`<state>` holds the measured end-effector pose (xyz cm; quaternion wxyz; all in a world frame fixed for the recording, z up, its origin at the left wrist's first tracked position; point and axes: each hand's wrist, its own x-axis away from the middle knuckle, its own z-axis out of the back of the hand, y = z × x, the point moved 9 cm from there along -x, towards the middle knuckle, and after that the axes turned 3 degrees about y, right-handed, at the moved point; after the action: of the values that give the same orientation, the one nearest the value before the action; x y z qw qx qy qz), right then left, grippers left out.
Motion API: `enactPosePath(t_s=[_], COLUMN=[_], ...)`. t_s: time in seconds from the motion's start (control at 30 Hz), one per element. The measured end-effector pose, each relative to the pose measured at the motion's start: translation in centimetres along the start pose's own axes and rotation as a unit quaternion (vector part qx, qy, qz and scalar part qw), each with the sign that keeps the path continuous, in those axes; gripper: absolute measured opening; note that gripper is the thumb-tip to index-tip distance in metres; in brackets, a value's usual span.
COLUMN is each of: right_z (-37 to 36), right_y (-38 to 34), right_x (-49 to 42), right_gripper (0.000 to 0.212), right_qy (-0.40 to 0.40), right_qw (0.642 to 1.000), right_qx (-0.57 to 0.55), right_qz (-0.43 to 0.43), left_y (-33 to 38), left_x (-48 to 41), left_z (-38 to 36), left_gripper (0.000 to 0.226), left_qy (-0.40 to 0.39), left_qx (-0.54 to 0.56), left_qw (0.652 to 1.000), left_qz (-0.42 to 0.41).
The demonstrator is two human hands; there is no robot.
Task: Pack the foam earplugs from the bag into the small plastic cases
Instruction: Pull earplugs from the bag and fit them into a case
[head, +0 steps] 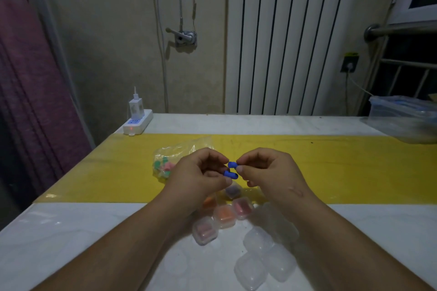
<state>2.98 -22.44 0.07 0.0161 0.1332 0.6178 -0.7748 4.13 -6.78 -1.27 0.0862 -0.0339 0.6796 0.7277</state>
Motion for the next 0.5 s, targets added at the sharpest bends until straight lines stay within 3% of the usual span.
enactPosePath(t_s=[0.17,0.33,0.5], right_z=[-0.48,-0.47,-0.79], right_y=[0.02,0.28,0.27], right_x=[0.19,0.04,0.10], right_gripper=[0.016,0.016,0.008], right_qy=[-0.018,-0.026,-0.042], right_qw=[1.000,1.000,0.999], right_qx=[0.011,-0.002,-0.030], right_qz=[-0.001,-0.004,-0.005], left_y=[-0.05,-0.01,0.44], left_x=[0.23,0.61,0.07], left_z=[-0.17,-0.48,-0.23], left_gripper=[0.040,0.017,0.011], left_qy=[-0.001,-0.018,-0.010], left_qx=[0.018,0.068,0.047], left_qw=[1.000,0.997,0.999], left_qz=[0.015,0.025,-0.007])
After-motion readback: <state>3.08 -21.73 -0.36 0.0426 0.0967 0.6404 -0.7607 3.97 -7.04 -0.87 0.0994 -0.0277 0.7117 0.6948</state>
